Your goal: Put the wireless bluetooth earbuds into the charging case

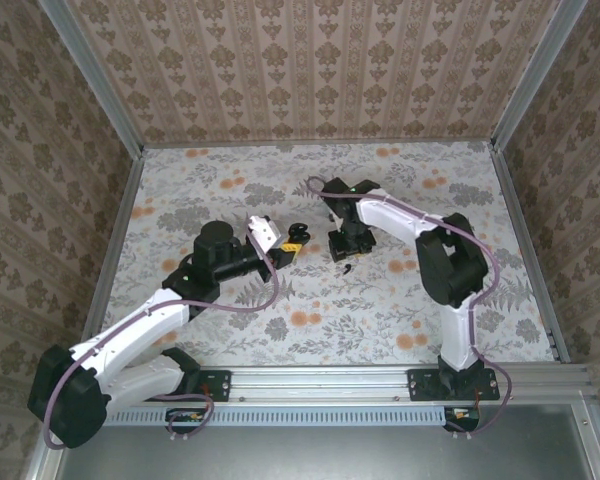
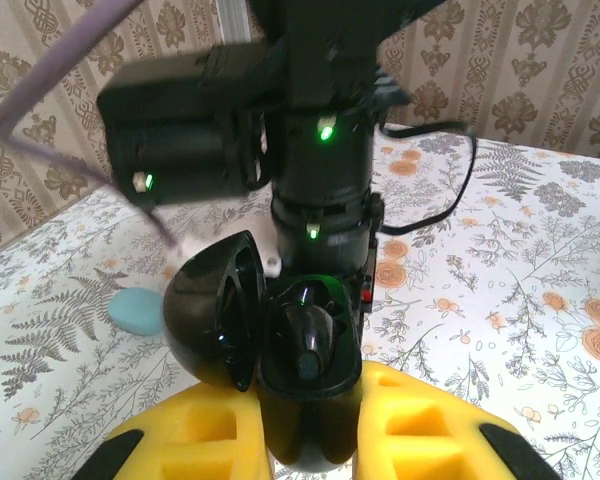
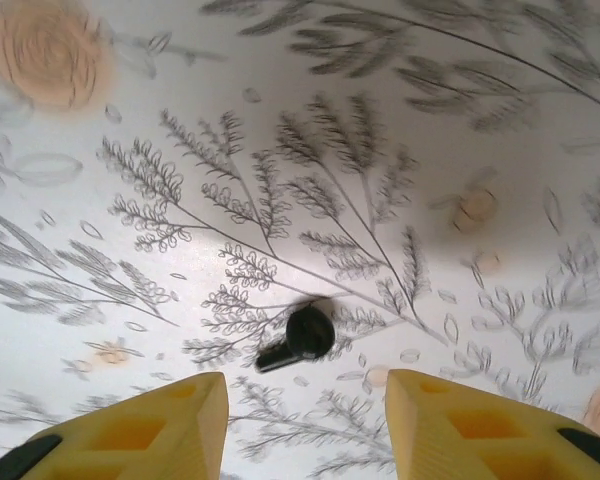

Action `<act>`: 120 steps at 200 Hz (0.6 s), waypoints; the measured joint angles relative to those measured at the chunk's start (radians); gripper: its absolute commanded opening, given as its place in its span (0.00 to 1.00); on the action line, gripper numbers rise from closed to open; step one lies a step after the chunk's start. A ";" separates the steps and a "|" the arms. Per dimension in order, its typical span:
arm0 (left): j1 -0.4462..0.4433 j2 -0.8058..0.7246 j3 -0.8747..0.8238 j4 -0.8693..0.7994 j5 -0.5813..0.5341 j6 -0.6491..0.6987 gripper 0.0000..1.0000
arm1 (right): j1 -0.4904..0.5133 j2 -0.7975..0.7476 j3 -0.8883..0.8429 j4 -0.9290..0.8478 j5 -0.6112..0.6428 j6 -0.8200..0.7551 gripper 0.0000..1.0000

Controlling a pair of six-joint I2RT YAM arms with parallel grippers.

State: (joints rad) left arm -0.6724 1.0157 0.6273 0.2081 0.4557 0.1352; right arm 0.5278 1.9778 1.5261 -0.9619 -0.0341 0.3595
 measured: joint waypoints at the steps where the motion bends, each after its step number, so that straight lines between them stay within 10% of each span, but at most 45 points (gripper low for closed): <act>1: 0.000 0.000 0.000 0.000 0.000 0.000 0.00 | -0.001 -0.004 -0.004 0.004 -0.001 0.009 0.46; 120: 0.006 0.000 0.000 0.000 0.015 0.000 0.00 | -0.012 -0.105 -0.307 0.370 -0.075 0.563 0.41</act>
State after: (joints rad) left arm -0.6659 1.0161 0.6277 0.2077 0.4709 0.1356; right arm 0.5159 1.8732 1.2194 -0.5922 -0.1089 0.9226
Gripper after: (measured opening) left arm 0.184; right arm 0.416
